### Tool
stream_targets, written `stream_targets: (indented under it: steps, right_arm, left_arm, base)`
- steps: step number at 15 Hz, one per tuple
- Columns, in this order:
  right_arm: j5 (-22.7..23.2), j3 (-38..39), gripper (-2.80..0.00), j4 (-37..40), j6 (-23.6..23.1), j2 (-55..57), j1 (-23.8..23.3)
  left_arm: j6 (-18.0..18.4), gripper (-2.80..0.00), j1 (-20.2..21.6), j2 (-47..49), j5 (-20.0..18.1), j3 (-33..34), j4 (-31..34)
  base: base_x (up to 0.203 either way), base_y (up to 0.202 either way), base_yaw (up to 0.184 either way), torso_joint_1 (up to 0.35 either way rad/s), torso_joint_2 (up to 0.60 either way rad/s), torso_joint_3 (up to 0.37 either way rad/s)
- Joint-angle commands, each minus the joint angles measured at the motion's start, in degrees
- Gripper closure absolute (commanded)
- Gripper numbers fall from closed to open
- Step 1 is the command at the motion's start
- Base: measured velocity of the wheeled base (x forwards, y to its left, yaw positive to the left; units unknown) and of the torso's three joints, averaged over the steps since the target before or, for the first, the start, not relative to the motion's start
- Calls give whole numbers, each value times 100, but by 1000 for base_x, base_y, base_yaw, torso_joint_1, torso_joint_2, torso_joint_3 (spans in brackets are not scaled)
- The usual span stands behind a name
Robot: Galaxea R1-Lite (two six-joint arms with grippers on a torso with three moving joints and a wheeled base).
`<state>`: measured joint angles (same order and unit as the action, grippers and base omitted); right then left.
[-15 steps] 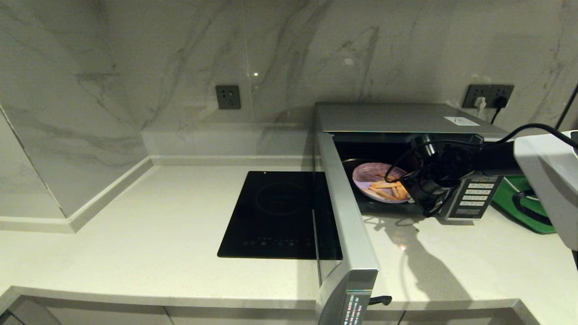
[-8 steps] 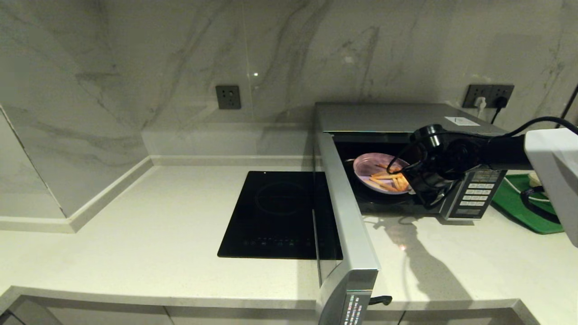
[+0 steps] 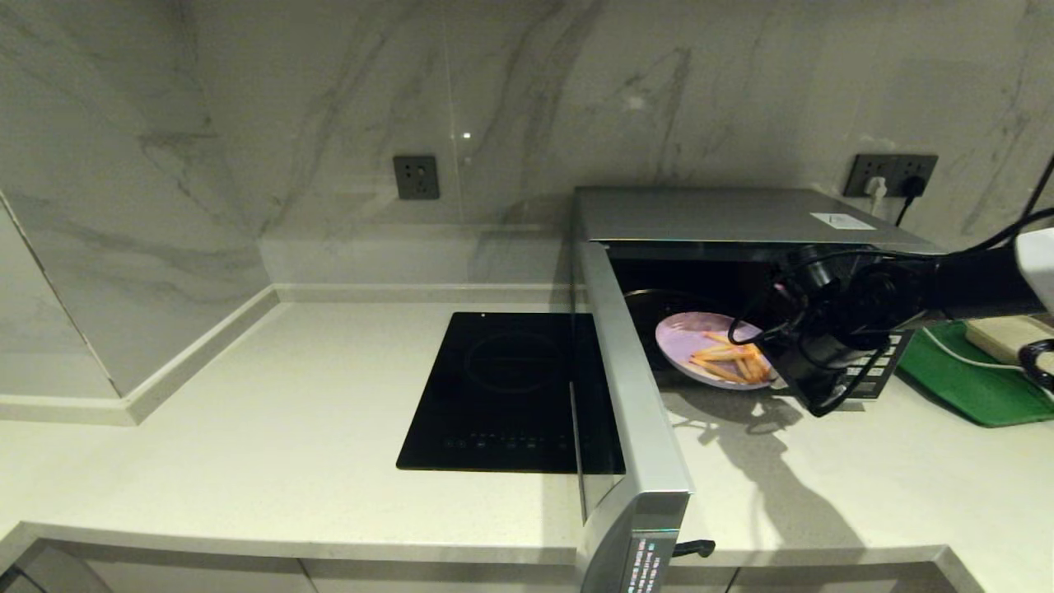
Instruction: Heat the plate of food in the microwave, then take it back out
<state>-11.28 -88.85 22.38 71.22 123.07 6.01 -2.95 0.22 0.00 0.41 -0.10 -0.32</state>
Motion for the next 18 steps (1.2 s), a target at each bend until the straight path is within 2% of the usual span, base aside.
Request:
stream_targets:
  steps: [1, 4, 6, 8, 11, 15, 17, 18]
  right_arm:
    - [133, 1127, 0, -291, 22, -1197, -11]
    - [299, 2392, 0, -694, -29, -2401, -42]
    - [349, 3184, 0, -792, -102, -3021, -302]
    - [485, 3762, 0, -856, -365, -3475, -1015]
    - [860, 4354, 0, -1176, -1051, -3888, -2212]
    - [1251, 4684, 0, -1366, -1846, -3908, -3750]
    - [1431, 4682, 0, -1414, -2032, -3765, -4438]
    - [1494, 4664, 0, -1434, -2066, -3605, -4637]
  left_arm:
    - [-4, 0, 0, -7, 2, 1, -3]
    - [-4, 0, -4, -8, 2, 1, -3]
    - [-4, 0, 4, 0, 2, 1, -3]
    - [-4, 0, -3, -9, 2, 1, -3]
    - [-4, 0, 4, -6, 2, 1, -3]
    - [-4, 0, 4, -8, 2, 1, -3]
    - [-4, 0, 4, -9, 2, 1, -3]
    - [-4, 0, 4, -4, 2, 1, -3]
  base:
    - [0, 0, 0, 0, 0, 0]
    - [0, 0, 0, 0, 0, 0]
    - [0, 0, 0, 0, 0, 0]
    - [0, 0, 0, 0, 0, 0]
    - [0, 0, 0, 0, 0, 0]
    - [0, 0, 0, 0, 0, 0]
    - [0, 0, 0, 0, 0, 0]
    - [0, 0, 0, 0, 0, 0]
